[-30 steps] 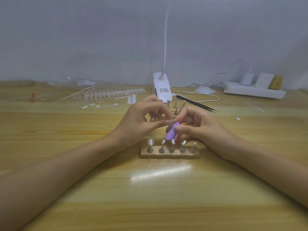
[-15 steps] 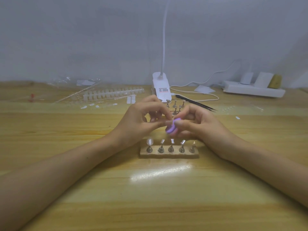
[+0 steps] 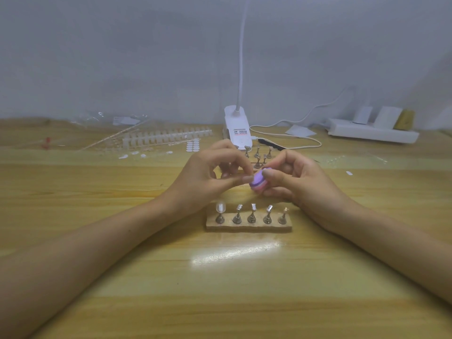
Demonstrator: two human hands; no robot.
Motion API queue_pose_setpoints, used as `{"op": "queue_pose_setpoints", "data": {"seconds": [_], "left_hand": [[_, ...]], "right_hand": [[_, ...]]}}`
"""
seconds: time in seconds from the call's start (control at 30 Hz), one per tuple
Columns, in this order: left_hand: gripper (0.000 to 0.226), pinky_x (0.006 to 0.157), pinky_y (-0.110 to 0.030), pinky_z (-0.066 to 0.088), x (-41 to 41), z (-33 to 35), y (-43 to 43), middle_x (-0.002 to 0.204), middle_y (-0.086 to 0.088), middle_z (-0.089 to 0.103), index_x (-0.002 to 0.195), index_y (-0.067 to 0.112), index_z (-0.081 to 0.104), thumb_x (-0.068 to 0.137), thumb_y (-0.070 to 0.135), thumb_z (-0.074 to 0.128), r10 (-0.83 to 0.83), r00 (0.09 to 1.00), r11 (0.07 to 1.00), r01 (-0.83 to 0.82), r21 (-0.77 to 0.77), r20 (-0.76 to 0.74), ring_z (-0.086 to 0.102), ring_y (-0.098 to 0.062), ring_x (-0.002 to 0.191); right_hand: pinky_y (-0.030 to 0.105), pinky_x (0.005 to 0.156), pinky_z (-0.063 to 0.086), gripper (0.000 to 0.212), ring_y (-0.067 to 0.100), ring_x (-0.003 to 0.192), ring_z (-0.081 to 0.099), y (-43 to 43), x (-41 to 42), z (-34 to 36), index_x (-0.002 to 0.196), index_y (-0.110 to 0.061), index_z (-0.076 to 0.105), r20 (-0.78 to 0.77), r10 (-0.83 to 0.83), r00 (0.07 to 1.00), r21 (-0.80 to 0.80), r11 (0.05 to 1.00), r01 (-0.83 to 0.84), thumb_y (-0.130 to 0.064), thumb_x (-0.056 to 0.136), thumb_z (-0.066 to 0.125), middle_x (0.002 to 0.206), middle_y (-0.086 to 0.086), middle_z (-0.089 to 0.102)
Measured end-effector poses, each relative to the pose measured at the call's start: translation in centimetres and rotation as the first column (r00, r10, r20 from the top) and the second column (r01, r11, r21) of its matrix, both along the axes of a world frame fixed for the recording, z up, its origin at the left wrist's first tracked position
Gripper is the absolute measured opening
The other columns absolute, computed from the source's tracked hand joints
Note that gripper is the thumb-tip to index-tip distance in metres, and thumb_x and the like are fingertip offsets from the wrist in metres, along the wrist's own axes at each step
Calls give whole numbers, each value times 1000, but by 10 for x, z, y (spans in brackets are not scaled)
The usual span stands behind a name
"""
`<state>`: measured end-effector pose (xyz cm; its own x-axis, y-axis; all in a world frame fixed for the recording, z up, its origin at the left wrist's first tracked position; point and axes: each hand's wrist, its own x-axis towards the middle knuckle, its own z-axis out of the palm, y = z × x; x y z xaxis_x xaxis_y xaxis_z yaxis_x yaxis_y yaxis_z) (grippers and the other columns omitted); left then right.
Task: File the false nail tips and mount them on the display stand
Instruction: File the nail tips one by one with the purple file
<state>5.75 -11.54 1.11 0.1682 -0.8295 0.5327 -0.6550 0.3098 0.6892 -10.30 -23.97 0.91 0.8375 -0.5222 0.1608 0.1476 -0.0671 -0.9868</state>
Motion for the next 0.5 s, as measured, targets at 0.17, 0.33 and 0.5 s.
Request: {"op": "queue_pose_setpoints", "data": {"seconds": [0.17,0.33,0.5], "left_hand": [[8,57,-4,35,0,0,0,80,5,49,81,13,71,82,7,76,-6,999,1000,6,3,35,49,0,68],[9,57,-4,35,0,0,0,80,5,49,81,14,71,82,7,77,7,1000,1000,-7,-10,27,49,0,68],[10,57,-4,35,0,0,0,80,5,49,81,15,71,81,8,77,7,1000,1000,-7,-1,21,48,-1,68]], "right_hand": [[32,70,60,26,30,81,75,2,0,0,93,-3,54,-63,62,996,-97,993,-68,-16,83,75,90,17,75],[29,69,59,29,28,80,75,3,0,2,93,0,53,-82,70,994,-117,990,-80,-18,80,72,90,18,75],[30,69,60,24,25,77,75,1,0,1,92,-2,54,-14,-5,1000,-27,1000,5,-15,80,70,86,16,75]]}}
